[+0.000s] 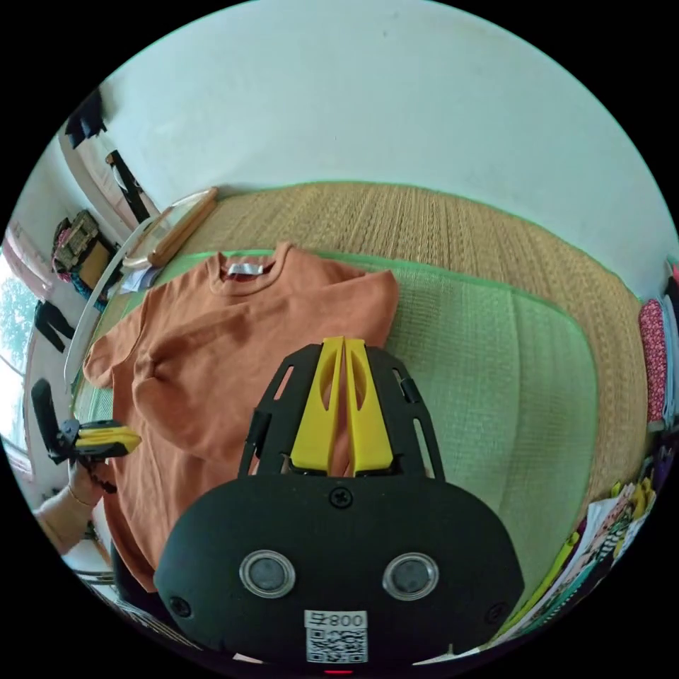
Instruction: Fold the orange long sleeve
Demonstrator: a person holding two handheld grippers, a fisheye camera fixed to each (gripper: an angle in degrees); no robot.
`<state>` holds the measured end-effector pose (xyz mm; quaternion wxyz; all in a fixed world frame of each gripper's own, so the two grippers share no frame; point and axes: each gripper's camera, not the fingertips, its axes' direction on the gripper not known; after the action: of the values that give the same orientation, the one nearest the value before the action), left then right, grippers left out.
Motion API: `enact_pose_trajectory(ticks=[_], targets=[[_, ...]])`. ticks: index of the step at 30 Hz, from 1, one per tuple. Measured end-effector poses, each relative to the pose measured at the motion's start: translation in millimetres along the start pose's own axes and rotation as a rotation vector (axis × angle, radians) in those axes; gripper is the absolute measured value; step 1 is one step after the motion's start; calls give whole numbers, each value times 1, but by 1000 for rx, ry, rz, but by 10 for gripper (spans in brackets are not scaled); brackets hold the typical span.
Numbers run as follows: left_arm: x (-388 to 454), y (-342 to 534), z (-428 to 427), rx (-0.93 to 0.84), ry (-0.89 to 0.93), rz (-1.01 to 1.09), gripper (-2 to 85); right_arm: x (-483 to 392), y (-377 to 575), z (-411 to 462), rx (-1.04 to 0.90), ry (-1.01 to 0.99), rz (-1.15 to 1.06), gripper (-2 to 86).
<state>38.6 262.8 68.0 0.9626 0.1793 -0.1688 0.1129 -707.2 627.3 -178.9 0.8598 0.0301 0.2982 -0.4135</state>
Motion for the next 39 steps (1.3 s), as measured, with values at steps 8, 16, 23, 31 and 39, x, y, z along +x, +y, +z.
enact_pose_trajectory(ticks=[8, 16, 23, 31, 39], targets=[[-116, 121, -31, 327, 124, -374, 39, -47, -28, 15, -56, -63, -156, 2], [-220, 270, -99, 761, -39, -853, 109, -186, -10, 37, -140, -229, -433, 6], [-294, 323, -99, 829, 26, -1002, 121, -238, -40, 61, -154, -294, -403, 9], [-326, 346, -78, 883, 202, -959, 38, -243, -53, 110, -275, -318, -376, 13], [-294, 318, -98, 869, 173, -676, 18, -233, -72, 77, -165, -360, -359, 32]])
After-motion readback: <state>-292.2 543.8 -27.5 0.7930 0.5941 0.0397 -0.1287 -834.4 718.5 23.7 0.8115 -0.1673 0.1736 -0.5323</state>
